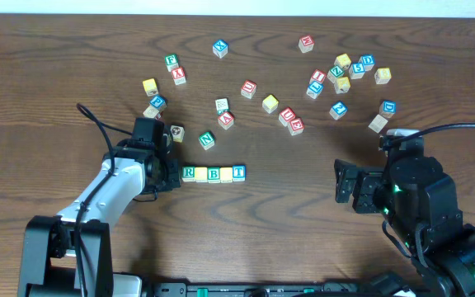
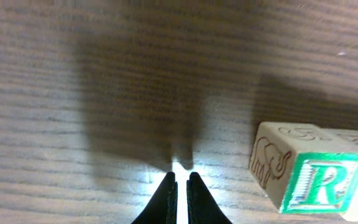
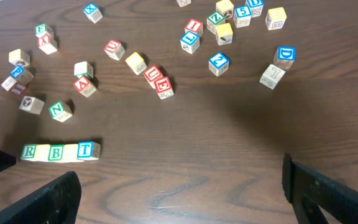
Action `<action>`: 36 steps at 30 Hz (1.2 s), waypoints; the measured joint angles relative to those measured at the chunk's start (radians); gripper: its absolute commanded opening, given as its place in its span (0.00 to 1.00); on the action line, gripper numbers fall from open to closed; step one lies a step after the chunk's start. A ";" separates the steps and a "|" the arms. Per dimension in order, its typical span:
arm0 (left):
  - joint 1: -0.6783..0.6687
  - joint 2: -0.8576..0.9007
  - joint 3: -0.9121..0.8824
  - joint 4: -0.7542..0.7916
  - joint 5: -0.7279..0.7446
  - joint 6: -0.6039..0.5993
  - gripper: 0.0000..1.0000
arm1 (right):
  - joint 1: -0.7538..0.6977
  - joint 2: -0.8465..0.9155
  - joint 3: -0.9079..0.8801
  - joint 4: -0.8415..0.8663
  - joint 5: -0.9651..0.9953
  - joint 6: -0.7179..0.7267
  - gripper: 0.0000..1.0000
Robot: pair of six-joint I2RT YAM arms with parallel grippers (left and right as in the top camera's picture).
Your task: Spell out ROBOT
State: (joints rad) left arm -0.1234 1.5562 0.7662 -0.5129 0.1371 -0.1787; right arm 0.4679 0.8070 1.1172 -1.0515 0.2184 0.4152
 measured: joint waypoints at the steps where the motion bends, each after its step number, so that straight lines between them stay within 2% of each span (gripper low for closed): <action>1: 0.000 0.000 0.000 0.003 0.000 0.000 0.07 | 0.000 0.000 0.000 0.000 0.000 0.000 0.99; 18: 0.000 0.000 0.000 0.068 0.047 0.108 0.07 | 0.000 0.000 0.000 0.000 0.000 0.000 0.99; 29: -0.087 0.000 0.000 0.068 0.049 0.131 0.07 | 0.000 0.000 0.000 0.000 0.000 0.000 0.99; 36: -0.094 0.000 0.000 0.068 0.049 0.131 0.08 | 0.000 0.000 0.000 0.000 0.000 0.000 0.99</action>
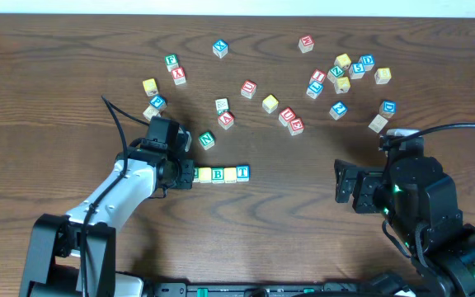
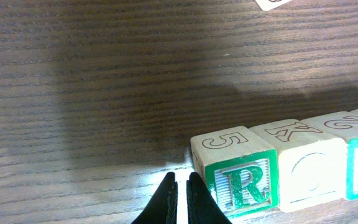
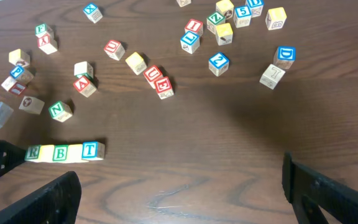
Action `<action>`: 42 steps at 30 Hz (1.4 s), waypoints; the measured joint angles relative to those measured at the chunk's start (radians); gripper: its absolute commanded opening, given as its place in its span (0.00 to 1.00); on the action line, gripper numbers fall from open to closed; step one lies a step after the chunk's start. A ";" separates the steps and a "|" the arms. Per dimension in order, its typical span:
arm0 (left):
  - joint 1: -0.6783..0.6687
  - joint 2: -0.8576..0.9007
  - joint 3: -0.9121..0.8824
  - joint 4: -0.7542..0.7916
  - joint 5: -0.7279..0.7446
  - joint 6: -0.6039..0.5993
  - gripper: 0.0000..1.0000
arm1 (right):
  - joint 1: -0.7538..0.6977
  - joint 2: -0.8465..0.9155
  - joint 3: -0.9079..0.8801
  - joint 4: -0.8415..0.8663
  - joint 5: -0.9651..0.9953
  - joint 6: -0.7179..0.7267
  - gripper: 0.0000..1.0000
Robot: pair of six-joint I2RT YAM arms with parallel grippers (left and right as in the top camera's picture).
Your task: Spell out ROBOT
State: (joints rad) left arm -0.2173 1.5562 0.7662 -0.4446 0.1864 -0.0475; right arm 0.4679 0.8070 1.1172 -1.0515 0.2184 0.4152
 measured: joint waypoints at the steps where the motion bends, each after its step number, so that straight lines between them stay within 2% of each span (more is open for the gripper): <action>1: -0.001 0.000 0.000 0.000 0.000 0.000 0.08 | 0.000 0.000 0.000 0.000 0.000 0.000 0.99; 23: -0.010 0.000 0.000 0.012 0.100 0.020 0.08 | 0.000 0.000 0.000 0.000 0.000 0.000 0.99; 32: -0.074 0.000 0.000 0.016 0.105 0.023 0.08 | 0.000 0.000 0.000 0.000 0.000 0.000 0.99; 42: -0.077 0.000 0.000 0.022 0.104 0.023 0.07 | 0.000 0.000 0.000 0.000 0.000 0.000 0.99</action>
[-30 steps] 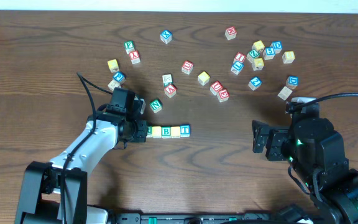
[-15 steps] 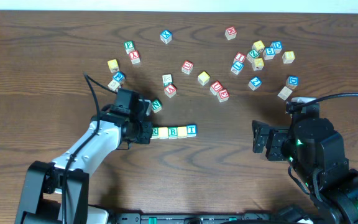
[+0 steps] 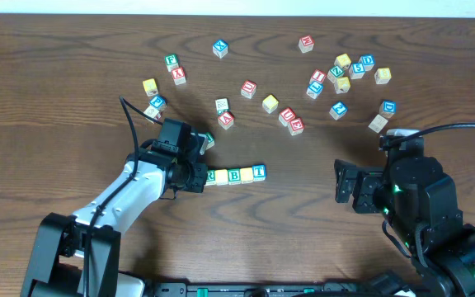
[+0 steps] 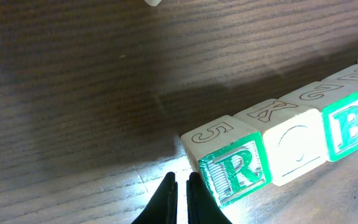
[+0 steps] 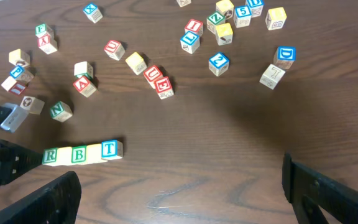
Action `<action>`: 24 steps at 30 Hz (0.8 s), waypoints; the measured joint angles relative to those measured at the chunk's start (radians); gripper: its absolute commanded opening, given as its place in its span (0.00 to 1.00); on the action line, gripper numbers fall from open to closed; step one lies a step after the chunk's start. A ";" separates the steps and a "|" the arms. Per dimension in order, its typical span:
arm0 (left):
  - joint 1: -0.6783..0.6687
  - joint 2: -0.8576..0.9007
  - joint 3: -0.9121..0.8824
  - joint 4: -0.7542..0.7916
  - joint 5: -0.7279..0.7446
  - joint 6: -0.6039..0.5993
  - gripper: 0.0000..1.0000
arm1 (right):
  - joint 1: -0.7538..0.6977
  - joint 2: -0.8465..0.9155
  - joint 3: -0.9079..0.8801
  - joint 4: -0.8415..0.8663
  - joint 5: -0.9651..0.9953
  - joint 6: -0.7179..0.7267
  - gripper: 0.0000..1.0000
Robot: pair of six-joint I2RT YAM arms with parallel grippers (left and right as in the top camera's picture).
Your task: Spell out ROBOT
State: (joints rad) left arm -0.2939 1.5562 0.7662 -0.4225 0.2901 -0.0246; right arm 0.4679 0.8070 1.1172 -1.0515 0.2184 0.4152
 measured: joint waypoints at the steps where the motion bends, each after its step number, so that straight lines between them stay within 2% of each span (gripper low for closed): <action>1: 0.000 0.000 0.000 0.000 0.000 0.000 0.07 | 0.000 0.000 0.000 0.000 0.000 0.000 0.99; 11: 0.006 0.000 0.000 0.002 -0.094 -0.063 0.07 | 0.000 0.000 0.000 0.000 0.000 0.000 0.99; 19: 0.081 -0.001 0.000 -0.042 -0.148 -0.113 0.07 | 0.000 0.000 0.000 0.000 0.000 0.000 0.99; 24: 0.105 -0.071 0.000 -0.063 -0.159 -0.113 0.08 | 0.000 0.000 0.000 0.000 0.000 0.000 0.99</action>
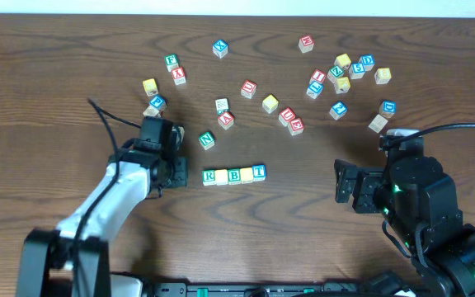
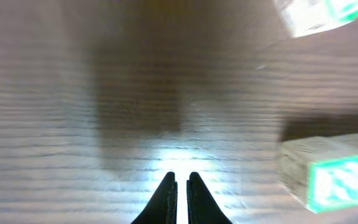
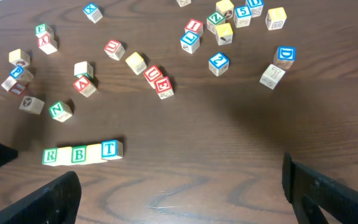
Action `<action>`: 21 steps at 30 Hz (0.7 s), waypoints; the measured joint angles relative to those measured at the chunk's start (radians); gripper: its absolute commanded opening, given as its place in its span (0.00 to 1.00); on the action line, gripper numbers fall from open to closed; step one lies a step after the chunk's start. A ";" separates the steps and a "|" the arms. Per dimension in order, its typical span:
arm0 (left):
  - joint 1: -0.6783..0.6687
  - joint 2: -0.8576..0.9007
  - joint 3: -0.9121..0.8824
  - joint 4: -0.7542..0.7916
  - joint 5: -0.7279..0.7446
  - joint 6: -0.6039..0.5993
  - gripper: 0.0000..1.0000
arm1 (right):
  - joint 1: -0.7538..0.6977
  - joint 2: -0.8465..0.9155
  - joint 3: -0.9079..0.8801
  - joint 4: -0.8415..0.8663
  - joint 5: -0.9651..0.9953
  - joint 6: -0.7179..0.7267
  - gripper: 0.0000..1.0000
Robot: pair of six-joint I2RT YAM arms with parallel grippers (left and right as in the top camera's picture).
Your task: Spell out ROBOT
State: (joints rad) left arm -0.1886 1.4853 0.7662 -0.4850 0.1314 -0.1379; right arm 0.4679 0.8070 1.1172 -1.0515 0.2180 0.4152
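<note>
A row of several blocks [image 1: 234,175] lies mid-table, showing a green R [image 1: 209,176], a pale block, a green B [image 1: 234,175], another pale block and a blue T [image 1: 259,172]. The right wrist view shows the same row [image 3: 79,153]. My left gripper [image 1: 178,176] is shut and empty, a short gap left of the R end. In the blurred left wrist view the shut fingers [image 2: 179,182] point at bare wood, with the green-edged end block [image 2: 319,177] at the right. My right gripper [image 1: 342,183] stands open at the right, far from the row; its fingers [image 3: 328,193] frame the view.
Loose letter blocks are scattered across the far half: a green N [image 1: 207,140] and red A [image 1: 226,120] just behind the row, a group at far left [image 1: 157,102], red blocks [image 1: 291,120] in the middle, a cluster at far right [image 1: 342,73].
My left gripper has drawn back to the left, from touching the R block to a short gap away. The row has stayed where it was. The right arm has not moved.
At first the shut left gripper was left of the row, which lay further left. Then its tips were against the R block and the row stood further right at each moment. Now the gripper is apart from the row.
</note>
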 measured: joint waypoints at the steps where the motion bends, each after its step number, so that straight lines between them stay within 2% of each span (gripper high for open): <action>1: 0.000 -0.034 0.000 -0.006 -0.001 0.000 0.08 | 0.000 0.000 0.000 0.000 0.000 0.000 0.99; 7: 0.000 -0.213 0.000 -0.029 -0.003 0.000 0.08 | 0.000 0.000 0.000 0.000 0.000 0.000 0.99; 8: 0.000 -0.250 0.000 -0.032 -0.003 0.000 0.23 | 0.000 0.000 0.000 0.000 0.000 0.000 0.99; 9: 0.000 -0.280 0.000 -0.034 -0.003 0.000 0.31 | 0.000 0.000 0.000 0.000 0.000 0.000 0.99; 12: 0.000 -0.387 0.000 -0.034 -0.004 0.000 0.33 | 0.000 0.000 0.000 0.000 0.000 0.000 0.99; 15: 0.000 -0.479 0.000 -0.035 -0.004 -0.002 0.48 | 0.000 0.000 0.000 0.000 0.000 0.000 0.99; 16: 0.000 -0.515 0.000 -0.035 -0.004 -0.003 0.49 | 0.000 0.000 0.000 0.000 0.000 0.000 0.99; 17: 0.000 -0.545 0.000 -0.035 -0.004 -0.003 0.54 | 0.000 0.000 0.000 0.000 0.000 0.000 0.99; 18: 0.000 -0.575 0.000 -0.035 -0.004 -0.001 0.64 | 0.000 0.000 0.000 0.000 0.000 0.000 0.99; 19: 0.000 -0.603 0.000 -0.035 -0.004 0.002 0.99 | 0.000 0.000 0.000 0.000 0.000 0.000 0.99; 21: 0.000 -0.656 0.000 -0.035 -0.004 -0.002 0.98 | 0.000 0.000 0.000 0.000 0.000 0.000 0.99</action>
State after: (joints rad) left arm -0.1886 0.8291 0.7666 -0.5201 0.1276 -0.1394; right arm 0.4679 0.8070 1.1172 -1.0515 0.2180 0.4152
